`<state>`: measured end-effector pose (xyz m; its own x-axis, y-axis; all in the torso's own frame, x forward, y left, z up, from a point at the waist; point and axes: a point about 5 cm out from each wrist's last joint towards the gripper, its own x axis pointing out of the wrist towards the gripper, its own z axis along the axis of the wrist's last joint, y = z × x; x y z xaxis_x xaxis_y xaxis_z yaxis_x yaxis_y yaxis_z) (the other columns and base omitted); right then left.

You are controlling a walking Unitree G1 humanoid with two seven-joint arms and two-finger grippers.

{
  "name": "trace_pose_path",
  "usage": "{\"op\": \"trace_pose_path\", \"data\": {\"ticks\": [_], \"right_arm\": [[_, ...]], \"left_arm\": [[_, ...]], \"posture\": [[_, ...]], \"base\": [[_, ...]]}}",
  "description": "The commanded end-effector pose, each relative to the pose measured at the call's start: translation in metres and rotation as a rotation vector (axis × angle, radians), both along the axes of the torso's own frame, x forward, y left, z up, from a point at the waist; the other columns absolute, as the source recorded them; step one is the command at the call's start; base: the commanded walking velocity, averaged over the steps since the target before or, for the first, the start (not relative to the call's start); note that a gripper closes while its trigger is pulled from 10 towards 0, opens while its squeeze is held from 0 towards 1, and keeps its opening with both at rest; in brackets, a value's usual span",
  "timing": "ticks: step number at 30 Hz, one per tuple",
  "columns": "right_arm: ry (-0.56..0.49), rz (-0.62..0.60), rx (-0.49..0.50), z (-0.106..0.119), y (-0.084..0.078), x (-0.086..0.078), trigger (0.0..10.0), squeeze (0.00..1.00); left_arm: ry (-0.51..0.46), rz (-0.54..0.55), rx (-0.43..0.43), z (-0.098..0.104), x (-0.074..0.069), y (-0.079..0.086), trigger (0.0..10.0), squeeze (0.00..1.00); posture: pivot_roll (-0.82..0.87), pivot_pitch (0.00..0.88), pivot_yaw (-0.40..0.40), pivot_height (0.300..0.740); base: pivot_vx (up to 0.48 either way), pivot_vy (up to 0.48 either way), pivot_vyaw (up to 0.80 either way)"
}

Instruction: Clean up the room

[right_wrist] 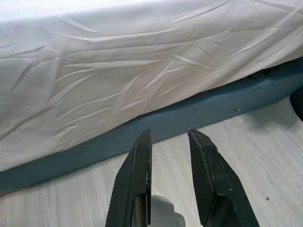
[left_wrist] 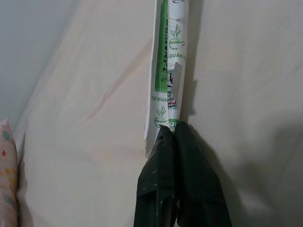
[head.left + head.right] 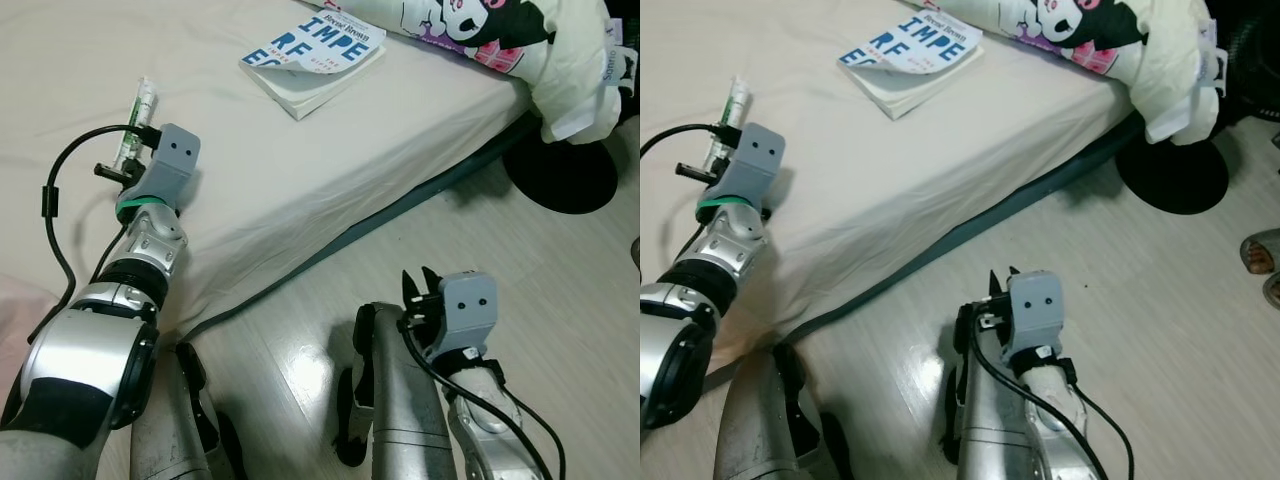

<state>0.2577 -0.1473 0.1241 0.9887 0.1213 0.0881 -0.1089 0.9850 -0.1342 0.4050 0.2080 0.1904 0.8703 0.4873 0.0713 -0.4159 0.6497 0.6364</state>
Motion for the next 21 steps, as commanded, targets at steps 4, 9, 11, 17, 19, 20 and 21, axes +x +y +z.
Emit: {"op": "trace_pose_path", "data": {"ticks": [4,9,11,17,19,20,21], "right_arm": [[0.025,-0.014,0.001,-0.008,-0.003,0.002,10.0,0.00],[-0.011,-0.018,-0.002,-0.001,-0.005,0.014,10.0,0.00],[-0.025,-0.016,-0.006,0.002,-0.006,0.019,10.0,0.00],[-0.062,-0.007,-0.015,0.012,-0.010,0.031,10.0,0.00],[-0.079,-0.005,-0.015,0.016,-0.011,0.036,10.0,0.00],[-0.079,-0.005,-0.015,0.016,-0.011,0.036,10.0,0.00],[-0.093,-0.001,-0.014,0.019,-0.009,0.040,10.0,0.00]], "left_arm": [[0.029,-0.007,-0.085,-0.011,-0.002,0.000,0.0,0.00],[-0.044,-0.249,-0.363,-0.002,0.006,-0.027,10.0,0.00],[-0.060,-0.337,-0.429,-0.001,0.007,-0.036,10.0,0.00],[-0.110,-0.554,-0.653,-0.003,0.001,-0.059,10.0,0.00],[-0.189,-0.621,-0.717,0.004,-0.010,-0.065,10.0,0.00],[-0.189,-0.621,-0.717,0.004,-0.010,-0.065,10.0,0.00],[-0.266,-0.679,-0.698,0.015,-0.023,-0.071,10.0,0.00]], "posture": [[-0.26,0.346,0.076,0.500],[-0.21,0.293,0.079,0.500],[-0.19,0.273,0.078,0.500],[-0.16,0.235,0.073,0.500],[-0.14,0.201,0.065,0.500],[-0.14,0.201,0.065,0.500],[-0.12,0.175,0.059,0.500]], "base": [[0.000,0.000,0.00],[0.000,0.000,0.00],[0.000,0.000,0.00],[0.000,0.000,0.00],[0.000,0.000,0.00],[0.000,0.000,0.00],[0.000,0.000,0.00]]}}
